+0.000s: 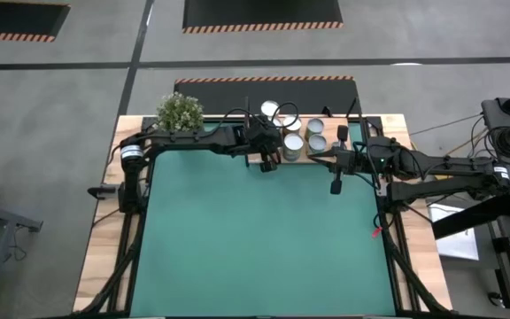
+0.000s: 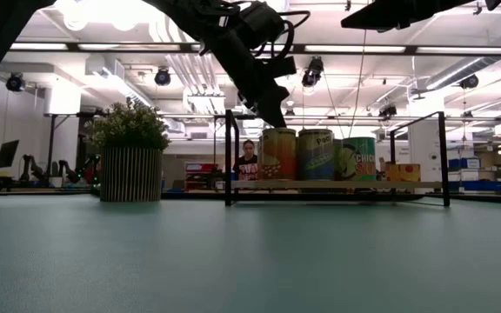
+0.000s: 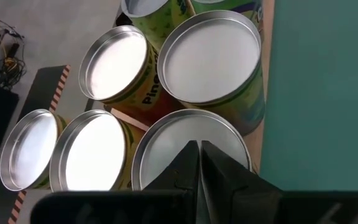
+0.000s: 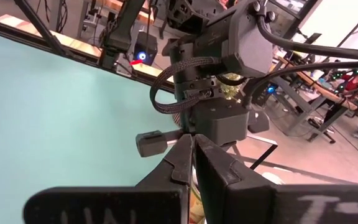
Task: Pick and place cans onto a shelf
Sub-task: Adjust the green can, then return to Home Position
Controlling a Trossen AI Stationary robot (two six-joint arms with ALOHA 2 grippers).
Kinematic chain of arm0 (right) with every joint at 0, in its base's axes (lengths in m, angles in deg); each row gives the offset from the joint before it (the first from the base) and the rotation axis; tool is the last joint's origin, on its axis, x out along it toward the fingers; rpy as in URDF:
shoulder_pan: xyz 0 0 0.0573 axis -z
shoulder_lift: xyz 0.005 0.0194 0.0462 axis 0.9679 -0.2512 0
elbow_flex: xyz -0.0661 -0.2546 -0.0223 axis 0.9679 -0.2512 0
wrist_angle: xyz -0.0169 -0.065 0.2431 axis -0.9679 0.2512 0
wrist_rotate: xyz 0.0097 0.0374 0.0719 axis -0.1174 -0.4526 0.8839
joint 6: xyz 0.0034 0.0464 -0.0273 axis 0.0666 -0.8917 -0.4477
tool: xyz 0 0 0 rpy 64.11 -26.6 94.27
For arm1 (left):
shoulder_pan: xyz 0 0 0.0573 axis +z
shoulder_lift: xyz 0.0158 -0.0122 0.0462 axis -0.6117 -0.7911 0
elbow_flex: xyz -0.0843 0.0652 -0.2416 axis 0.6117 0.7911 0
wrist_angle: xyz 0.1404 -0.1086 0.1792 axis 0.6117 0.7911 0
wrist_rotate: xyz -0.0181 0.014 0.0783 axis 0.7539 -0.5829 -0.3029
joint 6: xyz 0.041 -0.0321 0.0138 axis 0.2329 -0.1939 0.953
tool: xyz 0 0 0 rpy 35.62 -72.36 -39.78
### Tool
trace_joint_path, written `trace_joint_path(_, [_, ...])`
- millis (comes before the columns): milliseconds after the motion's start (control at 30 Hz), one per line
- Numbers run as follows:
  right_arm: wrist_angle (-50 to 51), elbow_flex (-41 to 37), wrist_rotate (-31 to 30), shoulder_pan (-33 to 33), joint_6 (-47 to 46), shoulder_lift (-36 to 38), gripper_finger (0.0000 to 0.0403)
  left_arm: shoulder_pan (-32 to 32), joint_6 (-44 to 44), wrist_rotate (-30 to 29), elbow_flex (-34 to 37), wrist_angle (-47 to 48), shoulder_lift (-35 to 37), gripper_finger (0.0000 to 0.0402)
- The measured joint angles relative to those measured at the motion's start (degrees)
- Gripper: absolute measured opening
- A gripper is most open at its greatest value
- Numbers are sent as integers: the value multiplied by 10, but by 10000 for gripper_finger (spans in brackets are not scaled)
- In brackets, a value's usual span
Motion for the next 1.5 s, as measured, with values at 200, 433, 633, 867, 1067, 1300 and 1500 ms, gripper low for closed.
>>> trace_joint_path(200, [0,0,0,0,0,0,9,0,0,0,0,0,5,0])
trace_joint_path(433, [10,0,0,0,7,1,9,-16,0,-1,0,9,31,0])
trace_joint_path(633, [10,-14,25,0,22,25,9,-64,25,0,29,-2,82,0])
trace_joint_path(867, [-10,-52,36,0,33,81,9,-128,22,23,182,-84,204,0])
trace_joint_path(1067, [-28,-104,36,0,24,132,9,-193,-7,33,352,-182,363,0])
trace_joint_path(1300, [-98,-173,35,0,7,169,9,-232,-32,32,526,-307,542,0])
trace_joint_path(1500, [-96,-210,31,0,-21,199,9,-232,-33,30,612,-326,669,0])
